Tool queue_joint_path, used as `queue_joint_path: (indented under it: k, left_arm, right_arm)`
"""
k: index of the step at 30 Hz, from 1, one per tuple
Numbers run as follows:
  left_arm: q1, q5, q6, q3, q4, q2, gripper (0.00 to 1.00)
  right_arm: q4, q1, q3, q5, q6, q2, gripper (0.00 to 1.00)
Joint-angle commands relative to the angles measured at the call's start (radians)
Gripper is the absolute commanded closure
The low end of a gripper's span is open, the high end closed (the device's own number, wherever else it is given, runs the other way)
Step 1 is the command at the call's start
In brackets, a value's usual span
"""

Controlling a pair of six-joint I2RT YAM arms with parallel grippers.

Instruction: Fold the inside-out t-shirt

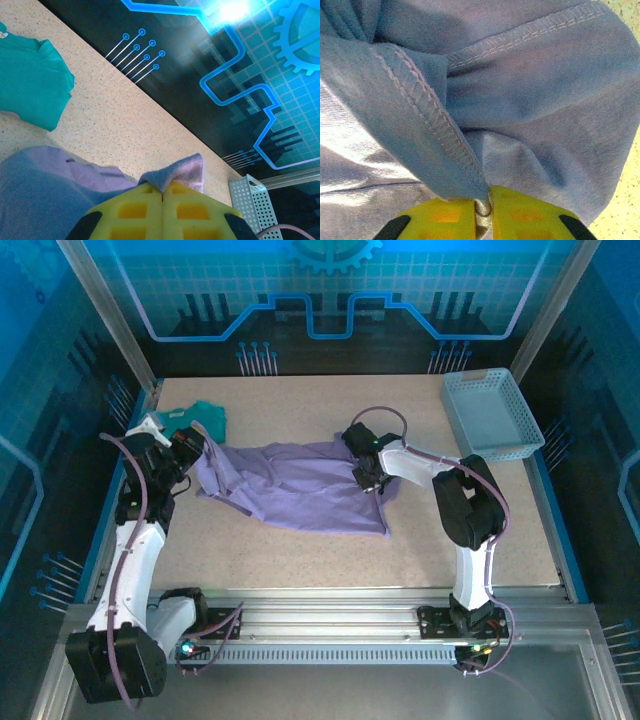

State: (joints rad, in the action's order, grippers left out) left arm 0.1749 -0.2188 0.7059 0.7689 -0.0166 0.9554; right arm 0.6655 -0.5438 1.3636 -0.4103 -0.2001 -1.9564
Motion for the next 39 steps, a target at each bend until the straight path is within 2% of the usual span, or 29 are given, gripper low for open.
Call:
queue_joint_path:
  k: [1,4,5,7,12,15,18,20,25,28,30,33,37,39]
  left_arm:
    - [0.009,-0.026,-0.002,-0.013,0.037,0.005,1.00]
    - [0.009,-0.028,-0.001,-0.008,0.034,0.005,1.00]
    - [0.009,-0.026,0.002,-0.004,0.031,0.005,1.00]
    - [0.009,-0.027,0.013,0.011,0.021,0.006,1.00]
    - [0.011,-0.041,0.066,0.112,-0.019,0.011,1.00]
    - [0.013,-0.074,0.067,0.250,-0.064,0.023,1.00]
    - [0.024,-0.074,0.014,0.449,-0.187,0.042,1.00]
    - [0.074,-0.087,0.001,0.578,-0.262,0.049,1.00]
    - [0.290,-0.184,0.070,0.816,-0.333,0.047,1.00]
    - [0.302,-0.184,0.035,0.948,-0.401,0.086,1.00]
    - [0.301,-0.186,0.033,0.969,-0.402,0.104,1.00]
    - [0.251,-0.137,-0.023,0.902,-0.401,0.113,1.00]
    - [0.043,0.048,-0.174,0.786,-0.393,0.173,1.00]
    - [-0.019,0.079,-0.190,0.768,-0.364,0.256,1.00]
  right_arm:
    - [0.017,0.023,0.032,0.009,0.009,0.005,0.91]
    - [0.010,0.038,0.030,0.048,0.012,0.049,1.00]
    - [0.006,0.048,0.026,0.092,0.011,0.080,1.00]
    - [-0.027,0.085,0.006,0.222,0.012,0.160,1.00]
    - [-0.226,0.276,-0.072,0.776,-0.065,0.423,1.00]
    - [-0.324,0.397,-0.069,0.957,-0.144,0.547,1.00]
    - [-0.413,0.518,-0.054,1.068,-0.234,0.665,1.00]
    - [-0.453,0.595,-0.042,1.090,-0.287,0.745,1.00]
    - [-0.473,0.728,-0.005,1.050,-0.338,0.915,1.00]
    - [-0.397,0.735,0.061,1.022,-0.297,0.959,1.00]
    - [-0.367,0.734,0.081,0.999,-0.280,0.980,1.00]
    - [-0.361,0.724,0.053,0.963,-0.271,0.989,1.00]
    - [-0.404,0.631,-0.011,0.885,-0.248,0.922,1.00]
    - [-0.409,0.567,0.009,0.821,-0.213,0.840,1.00]
